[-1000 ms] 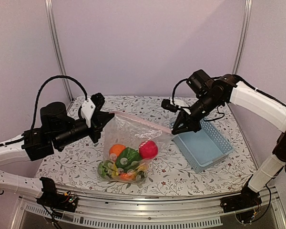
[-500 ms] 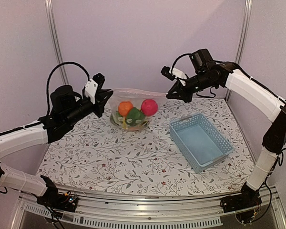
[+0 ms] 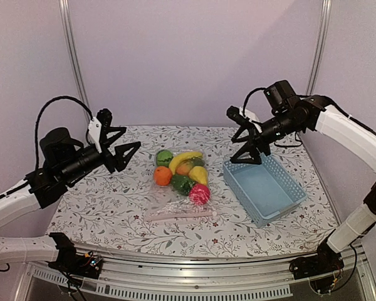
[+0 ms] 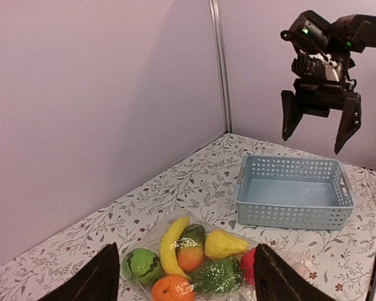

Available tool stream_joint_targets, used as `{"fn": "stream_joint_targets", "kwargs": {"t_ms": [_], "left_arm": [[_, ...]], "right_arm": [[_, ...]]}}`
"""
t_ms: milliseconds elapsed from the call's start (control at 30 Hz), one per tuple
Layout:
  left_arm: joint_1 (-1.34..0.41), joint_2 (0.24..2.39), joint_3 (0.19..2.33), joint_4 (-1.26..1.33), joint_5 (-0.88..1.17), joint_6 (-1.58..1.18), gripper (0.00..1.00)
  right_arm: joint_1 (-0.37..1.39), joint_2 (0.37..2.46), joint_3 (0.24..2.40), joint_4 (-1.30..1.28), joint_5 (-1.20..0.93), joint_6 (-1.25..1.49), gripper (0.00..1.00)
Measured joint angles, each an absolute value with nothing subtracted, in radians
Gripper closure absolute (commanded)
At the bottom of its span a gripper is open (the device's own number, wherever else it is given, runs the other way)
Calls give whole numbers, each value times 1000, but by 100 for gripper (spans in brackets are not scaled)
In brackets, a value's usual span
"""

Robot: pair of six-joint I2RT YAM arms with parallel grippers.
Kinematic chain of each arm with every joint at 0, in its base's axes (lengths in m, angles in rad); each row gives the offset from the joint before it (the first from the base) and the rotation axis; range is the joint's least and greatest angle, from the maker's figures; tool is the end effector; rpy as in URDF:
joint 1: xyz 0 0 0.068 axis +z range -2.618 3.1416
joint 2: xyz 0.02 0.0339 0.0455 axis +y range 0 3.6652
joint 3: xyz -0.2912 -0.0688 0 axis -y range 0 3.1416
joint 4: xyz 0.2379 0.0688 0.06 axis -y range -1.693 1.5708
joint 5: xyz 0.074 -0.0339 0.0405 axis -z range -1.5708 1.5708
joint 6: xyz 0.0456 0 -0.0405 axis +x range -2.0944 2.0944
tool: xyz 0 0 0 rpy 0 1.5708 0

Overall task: Place the food in the zip-top bag and seal the zipper
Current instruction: Reset both arms

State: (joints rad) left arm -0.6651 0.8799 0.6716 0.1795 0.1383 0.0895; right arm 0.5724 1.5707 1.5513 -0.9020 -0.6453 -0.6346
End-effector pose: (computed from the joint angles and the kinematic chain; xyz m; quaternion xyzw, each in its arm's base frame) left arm 0.1525 -0.1276 0.3440 0.3084 0.6474 -0.2448 0.6525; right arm 0.2590 0.1995 0.3721 -0.5934 0.6827 0.2910 0.3118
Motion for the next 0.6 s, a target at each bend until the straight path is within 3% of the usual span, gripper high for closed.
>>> {"fn": "stream_joint_targets", "kwargs": {"t_ms": [200,233,267,433,600], "left_arm": [[-665,842,754,43,-82,62,16],[-664,863,787,4,-119,55,6],[-664,881,813,-25,-154,51,1],[-660,985,1005,-214,-317,-23,0],[-656,997,1071,-279,-411,-84,0]], "right_arm": [[423,1446,1534,-785,-645,-502,1],[373,1445,1534,-762,-645,-467,1],[316,1446,1534,-741,-646,-437,1],[66,1429,1495,-599,-579,-260,1],[50,1312,1316,-457,-393,-136,1]]}}
